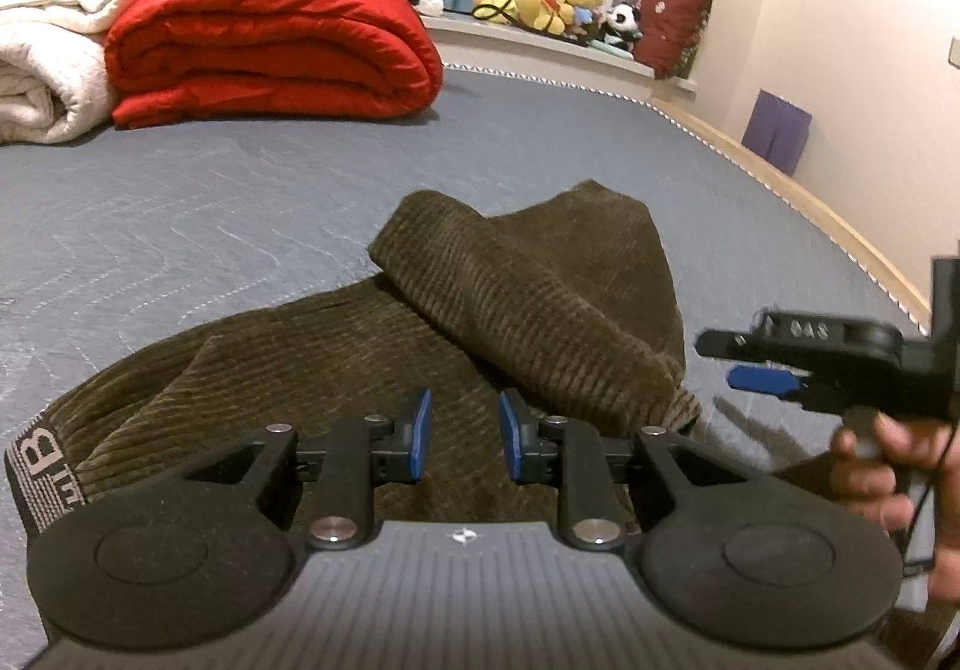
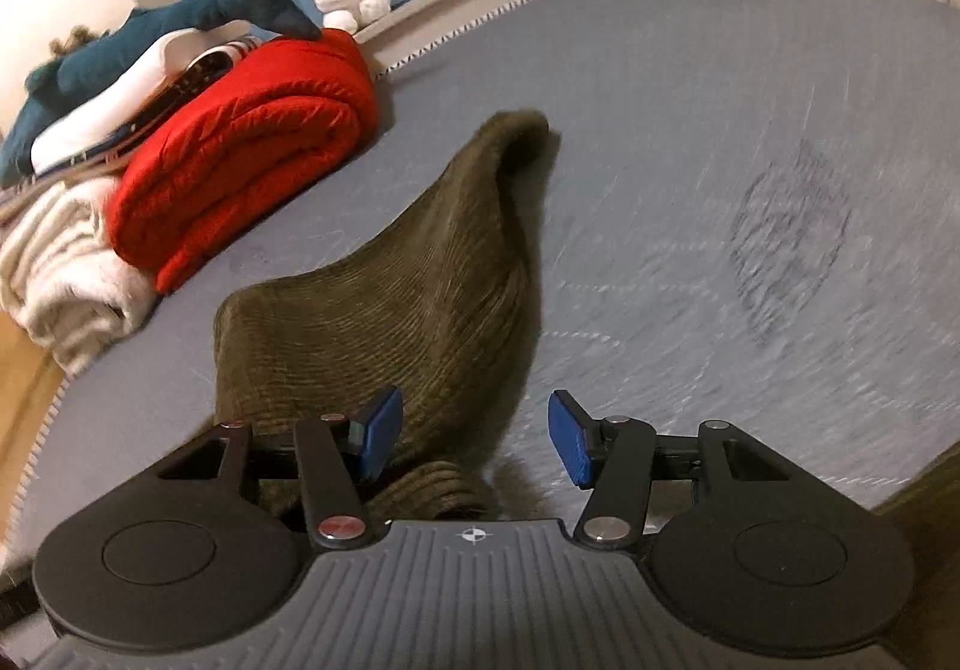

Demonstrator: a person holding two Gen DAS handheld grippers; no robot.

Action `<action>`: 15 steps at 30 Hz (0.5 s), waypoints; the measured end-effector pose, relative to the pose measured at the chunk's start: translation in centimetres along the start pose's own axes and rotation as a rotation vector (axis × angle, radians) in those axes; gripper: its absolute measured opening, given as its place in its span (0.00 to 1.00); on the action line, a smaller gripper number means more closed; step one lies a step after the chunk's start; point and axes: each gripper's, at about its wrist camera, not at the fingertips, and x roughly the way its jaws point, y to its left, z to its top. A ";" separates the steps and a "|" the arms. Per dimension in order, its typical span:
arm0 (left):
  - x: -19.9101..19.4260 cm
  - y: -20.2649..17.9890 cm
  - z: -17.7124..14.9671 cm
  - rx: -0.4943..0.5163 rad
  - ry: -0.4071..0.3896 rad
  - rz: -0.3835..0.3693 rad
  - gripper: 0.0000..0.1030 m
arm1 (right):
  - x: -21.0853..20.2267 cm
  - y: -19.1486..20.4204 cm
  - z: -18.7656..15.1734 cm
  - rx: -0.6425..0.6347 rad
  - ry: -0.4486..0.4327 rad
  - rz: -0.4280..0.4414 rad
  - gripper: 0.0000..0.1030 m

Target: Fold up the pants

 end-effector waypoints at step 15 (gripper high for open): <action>1.5 0.2 -0.4 0.024 0.039 -0.003 0.34 | 3.8 0.0 -0.4 0.052 0.051 0.028 0.47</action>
